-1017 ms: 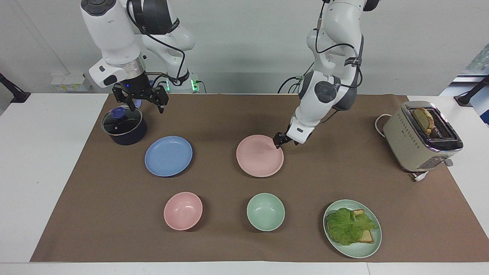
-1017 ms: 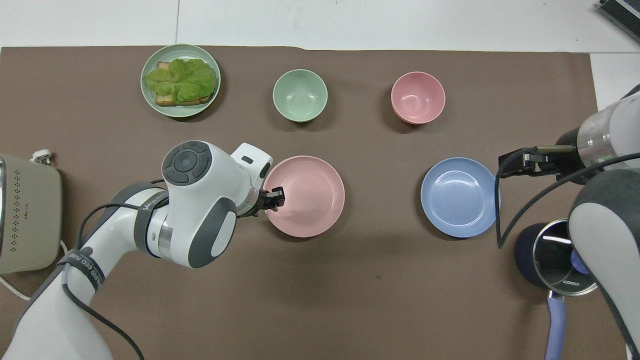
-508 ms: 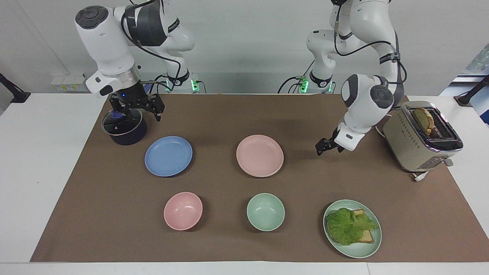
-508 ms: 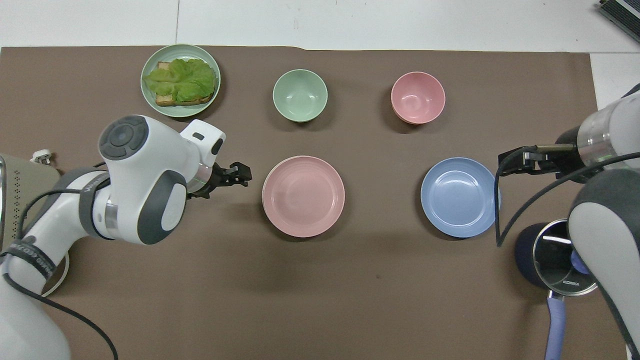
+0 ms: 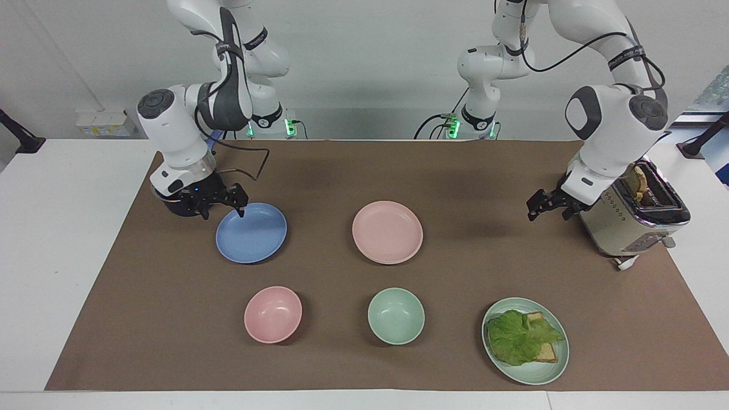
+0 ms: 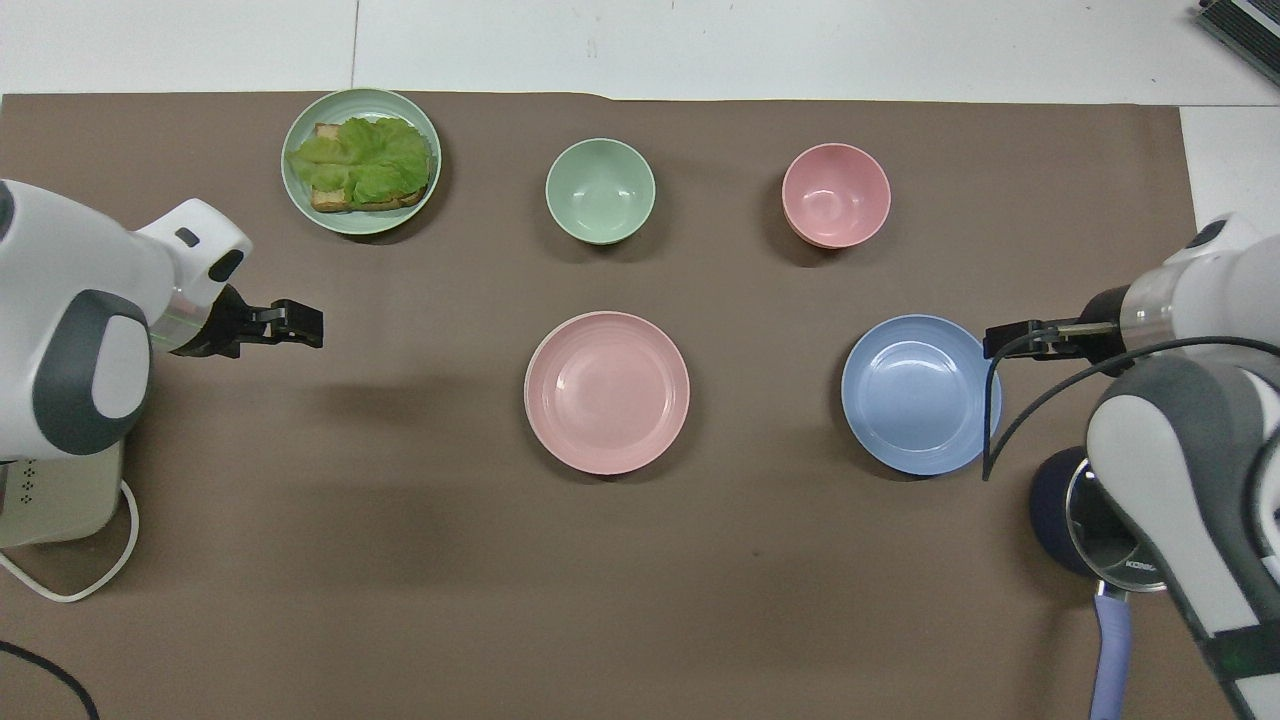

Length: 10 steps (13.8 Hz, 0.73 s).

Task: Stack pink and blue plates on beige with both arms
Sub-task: 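Open the left gripper and withdraw while the right gripper reaches the blue plate, then close the right gripper on the blue plate's rim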

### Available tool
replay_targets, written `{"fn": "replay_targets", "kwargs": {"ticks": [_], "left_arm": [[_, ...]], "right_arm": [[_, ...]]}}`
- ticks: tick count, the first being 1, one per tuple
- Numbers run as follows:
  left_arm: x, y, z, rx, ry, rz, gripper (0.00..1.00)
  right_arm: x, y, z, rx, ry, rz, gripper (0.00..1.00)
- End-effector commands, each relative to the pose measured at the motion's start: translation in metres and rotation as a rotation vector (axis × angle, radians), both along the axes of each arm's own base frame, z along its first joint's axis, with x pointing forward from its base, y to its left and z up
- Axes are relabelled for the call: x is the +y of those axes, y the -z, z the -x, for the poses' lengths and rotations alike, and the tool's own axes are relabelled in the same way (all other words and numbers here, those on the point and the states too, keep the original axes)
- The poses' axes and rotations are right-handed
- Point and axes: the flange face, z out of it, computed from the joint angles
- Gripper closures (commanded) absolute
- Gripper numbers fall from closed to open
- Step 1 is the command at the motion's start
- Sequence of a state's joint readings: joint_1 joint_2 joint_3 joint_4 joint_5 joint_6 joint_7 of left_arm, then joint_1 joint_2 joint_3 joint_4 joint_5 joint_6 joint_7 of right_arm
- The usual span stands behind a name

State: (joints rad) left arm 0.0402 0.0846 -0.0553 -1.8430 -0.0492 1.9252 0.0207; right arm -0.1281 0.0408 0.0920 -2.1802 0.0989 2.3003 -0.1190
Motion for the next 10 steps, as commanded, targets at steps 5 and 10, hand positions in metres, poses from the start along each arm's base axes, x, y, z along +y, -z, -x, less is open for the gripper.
{"fn": "replay_targets", "kwargs": {"ticks": [5, 10], "left_arm": [[0.006, -0.078, 0.002, -0.024, 0.05, -0.079, 0.0], [0.009, -0.119, 0.01, -0.001, 0.062, -0.08, 0.0]], "right_arm": [[-0.04, 0.056, -0.003, -0.007, -0.011, -0.086, 0.0], [-0.056, 0.078, 0.001, 0.018, -0.032, -0.131, 0.0]]}}
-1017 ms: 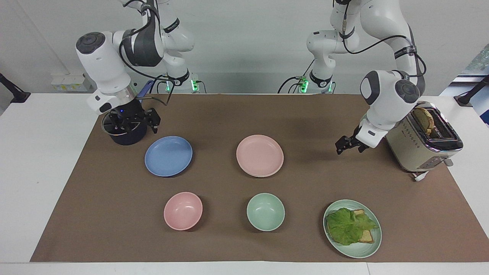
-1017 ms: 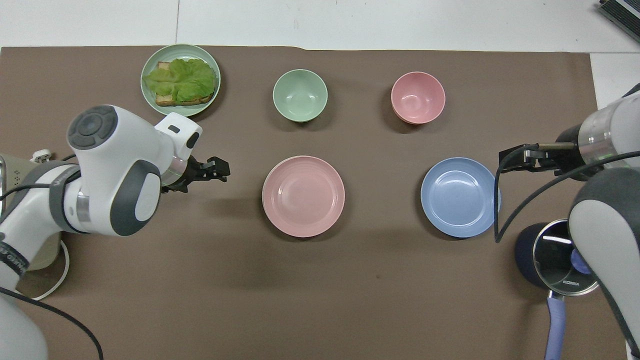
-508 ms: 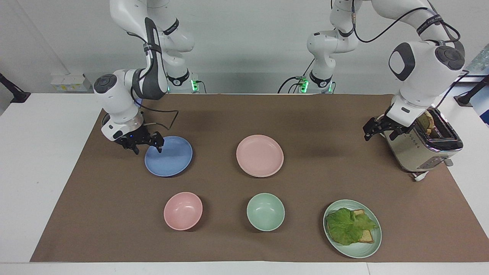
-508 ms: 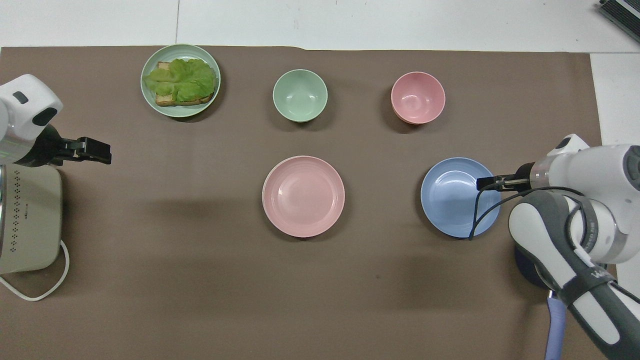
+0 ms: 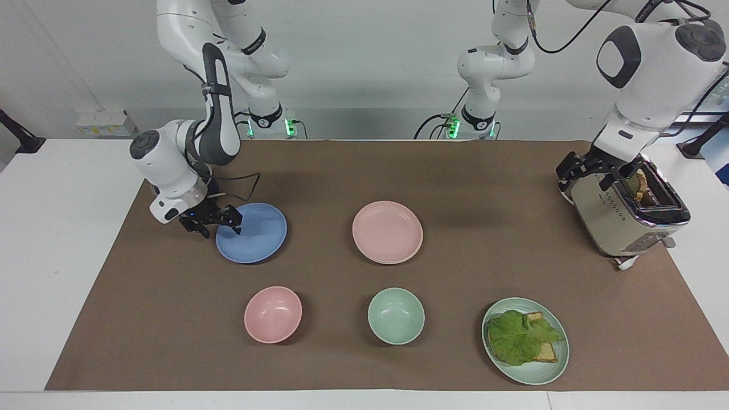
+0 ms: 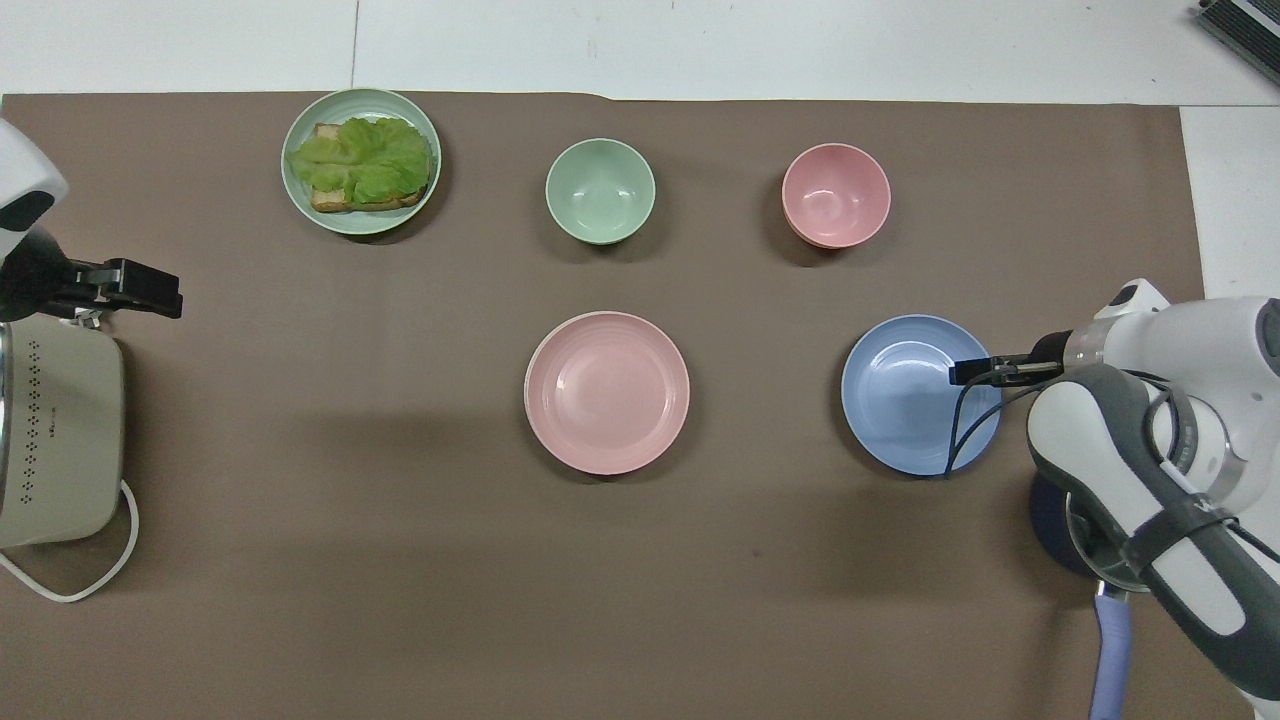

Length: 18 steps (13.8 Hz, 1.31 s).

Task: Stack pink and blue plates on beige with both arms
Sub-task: 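Close the right gripper on the blue plate's rim, then carry the blue plate with the right gripper onto the pink plate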

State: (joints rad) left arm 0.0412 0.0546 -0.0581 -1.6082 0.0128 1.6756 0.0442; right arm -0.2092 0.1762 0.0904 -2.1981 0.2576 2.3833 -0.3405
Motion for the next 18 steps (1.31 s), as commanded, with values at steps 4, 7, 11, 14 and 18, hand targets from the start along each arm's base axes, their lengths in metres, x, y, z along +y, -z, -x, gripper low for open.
{"fn": "replay_targets", "kwargs": {"ticks": [4, 7, 11, 14, 18], "left_arm": [[0.002, -0.031, 0.014, -0.018, 0.019, -0.017, 0.0], [0.0, -0.03, 0.014, -0.018, 0.017, -0.017, 0.0], [0.0, -0.031, 0.014, -0.021, 0.015, -0.016, 0.0], [0.0, -0.03, 0.014, -0.019, 0.015, -0.015, 0.0], [0.0, -0.03, 0.014, -0.019, 0.015, -0.015, 0.0]], "right_arm": [[-0.009, 0.004, 0.004, 0.002, -0.019, -0.027, 0.29], [-0.011, 0.004, 0.003, 0.001, -0.013, -0.027, 1.0], [-0.01, 0.003, 0.002, 0.002, -0.009, -0.028, 1.0], [-0.01, 0.001, 0.002, 0.009, -0.014, -0.033, 1.0], [0.018, -0.047, 0.001, -0.013, -0.069, -0.041, 1.0]]}}
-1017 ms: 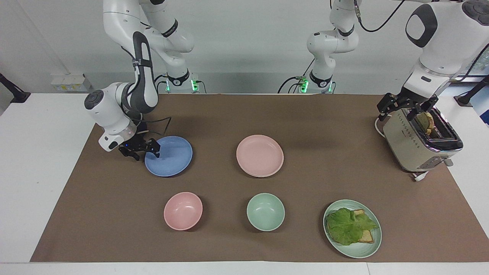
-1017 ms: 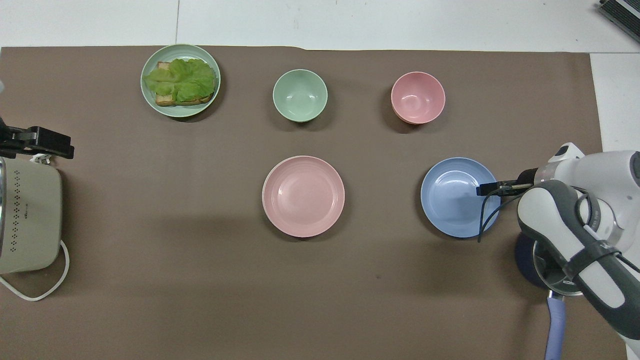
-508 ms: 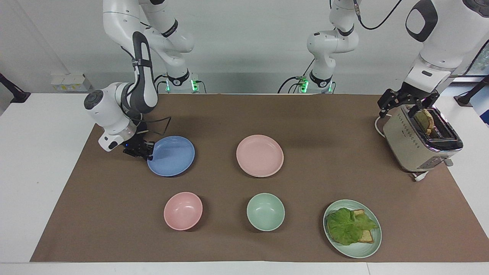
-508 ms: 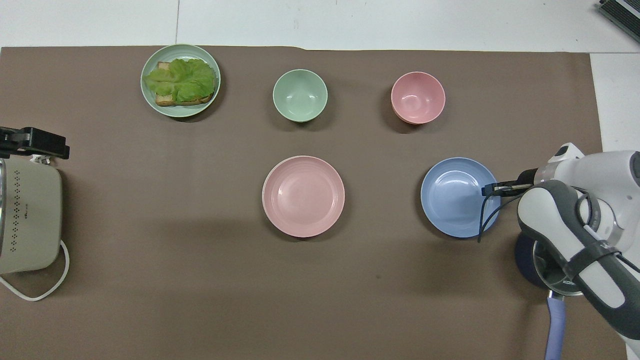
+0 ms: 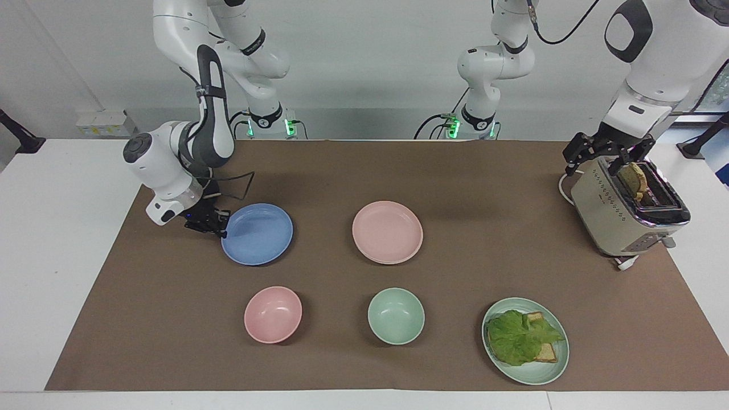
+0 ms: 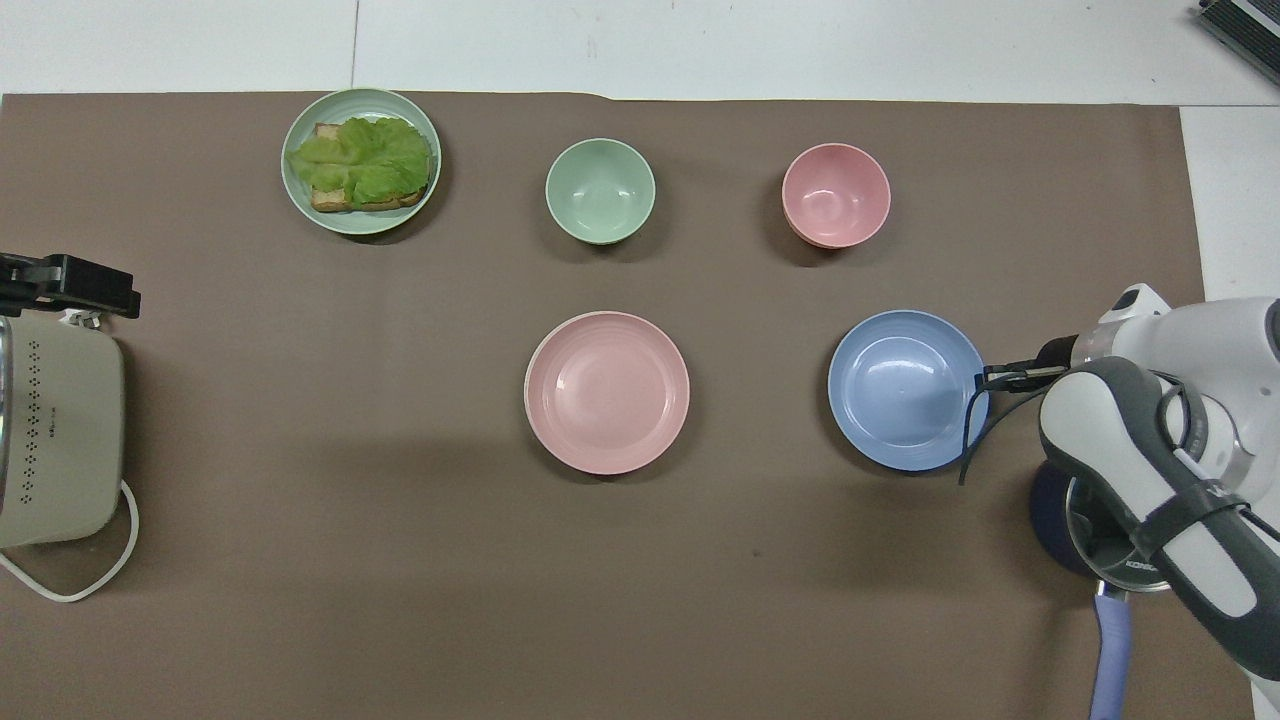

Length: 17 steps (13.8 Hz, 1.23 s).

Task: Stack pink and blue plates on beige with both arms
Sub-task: 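Carry the blue plate with the right gripper onto the pink plate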

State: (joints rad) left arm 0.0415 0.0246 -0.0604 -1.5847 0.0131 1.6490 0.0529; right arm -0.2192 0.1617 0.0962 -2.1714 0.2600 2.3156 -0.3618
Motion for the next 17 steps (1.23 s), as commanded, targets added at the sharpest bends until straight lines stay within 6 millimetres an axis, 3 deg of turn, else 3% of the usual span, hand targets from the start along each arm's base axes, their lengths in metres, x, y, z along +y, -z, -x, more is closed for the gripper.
{"fn": "replay_targets", "kwargs": {"ticks": [1, 5, 11, 14, 17], "left_arm": [[0.002, -0.005, 0.005, 0.006, 0.005, -0.014, 0.0], [0.002, -0.004, 0.004, 0.007, 0.005, -0.014, 0.0], [0.002, -0.004, 0.004, 0.007, 0.005, -0.014, 0.0], [0.002, -0.004, 0.004, 0.007, 0.005, -0.014, 0.0], [0.002, -0.005, 0.005, 0.007, 0.005, -0.014, 0.0]], "right_arm": [[0.038, -0.039, 0.001, -0.039, -0.075, -0.026, 1.0], [0.129, -0.047, -0.009, -0.078, -0.096, -0.076, 1.0], [0.296, -0.054, 0.007, -0.092, -0.045, -0.092, 1.0], [0.339, -0.063, -0.004, -0.104, -0.022, -0.071, 1.0], [0.371, -0.056, -0.01, -0.094, -0.029, 0.008, 1.0]]}}
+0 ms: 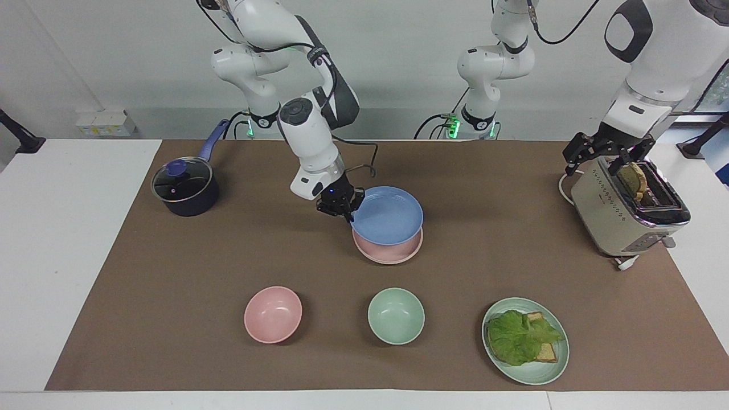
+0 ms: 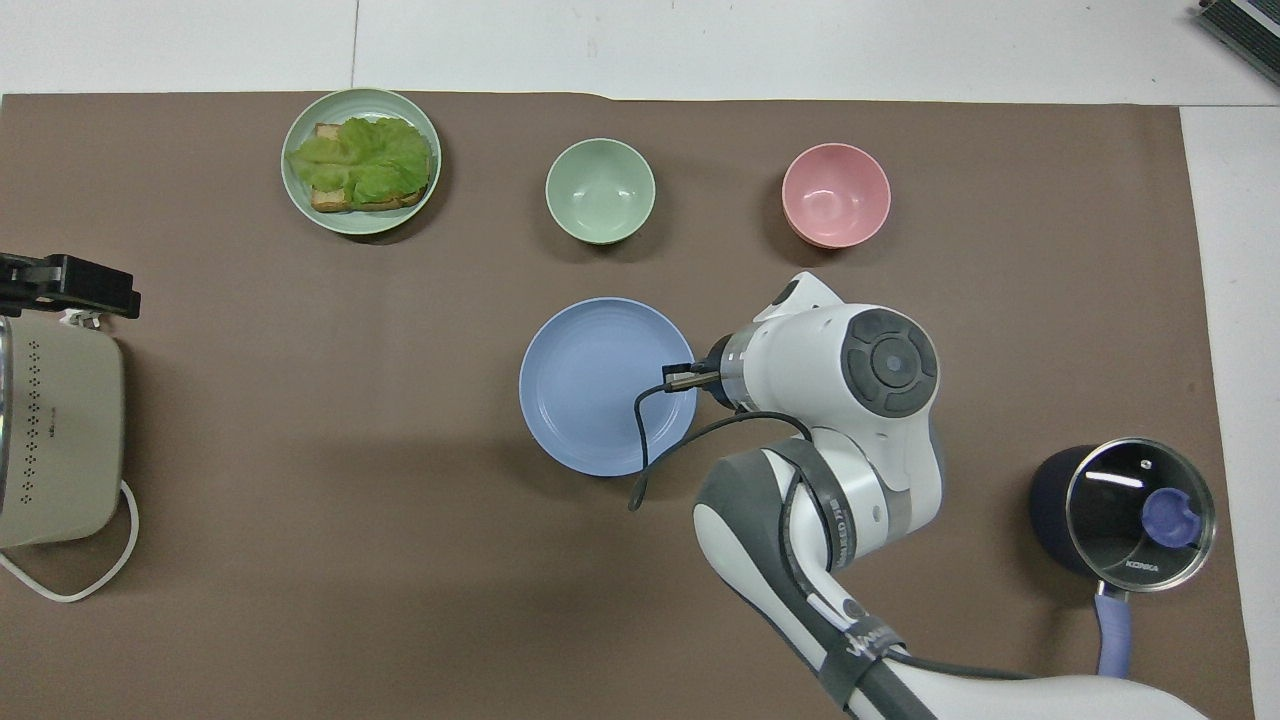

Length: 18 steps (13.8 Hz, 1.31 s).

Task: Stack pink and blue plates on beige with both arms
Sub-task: 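Carry the blue plate with the right gripper onto the pink plate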

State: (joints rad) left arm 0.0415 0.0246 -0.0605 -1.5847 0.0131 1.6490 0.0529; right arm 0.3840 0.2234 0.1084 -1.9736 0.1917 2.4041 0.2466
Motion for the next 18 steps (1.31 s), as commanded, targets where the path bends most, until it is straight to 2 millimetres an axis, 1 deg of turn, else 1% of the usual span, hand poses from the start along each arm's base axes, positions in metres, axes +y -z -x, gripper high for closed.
{"fn": "replay_targets", "kwargs": {"ticks": [1, 2, 5, 7, 9, 12, 13, 14, 15, 18], "left_arm": [[0.002, -0.004, 0.004, 0.007, 0.005, -0.014, 0.0], [0.002, -0.005, 0.005, 0.007, 0.005, -0.014, 0.0], [0.002, -0.005, 0.005, 0.006, 0.005, -0.014, 0.0], [0.002, -0.005, 0.004, 0.006, 0.005, -0.014, 0.0], [0.002, -0.005, 0.005, 0.006, 0.005, -0.014, 0.0], [0.002, -0.005, 0.005, 0.007, 0.005, -0.014, 0.0], [0.002, -0.005, 0.005, 0.006, 0.005, -0.014, 0.0], [0.002, -0.004, 0.004, 0.007, 0.005, -0.014, 0.0], [0.002, -0.004, 0.004, 0.007, 0.005, -0.014, 0.0], [0.002, -0.005, 0.005, 0.006, 0.005, -0.014, 0.0]], "right_arm": [[0.019, 0.008, -0.02, 0.015, 0.025, 0.05, 1.0], [0.02, 0.011, -0.022, 0.028, 0.028, 0.054, 1.0], [0.019, 0.016, -0.018, 0.064, 0.025, 0.073, 1.0], [0.014, 0.021, -0.017, 0.073, 0.029, 0.079, 1.0], [0.01, 0.027, -0.011, 0.098, 0.025, 0.098, 1.0], [0.009, 0.028, -0.009, 0.097, 0.006, 0.124, 1.0], [0.009, 0.028, -0.01, 0.092, 0.001, 0.133, 0.88], [0.009, 0.028, -0.01, 0.093, 0.0, 0.135, 0.54], [0.009, 0.028, -0.01, 0.095, 0.001, 0.135, 0.47], [0.01, 0.025, -0.011, 0.098, 0.016, 0.136, 0.4]]}}
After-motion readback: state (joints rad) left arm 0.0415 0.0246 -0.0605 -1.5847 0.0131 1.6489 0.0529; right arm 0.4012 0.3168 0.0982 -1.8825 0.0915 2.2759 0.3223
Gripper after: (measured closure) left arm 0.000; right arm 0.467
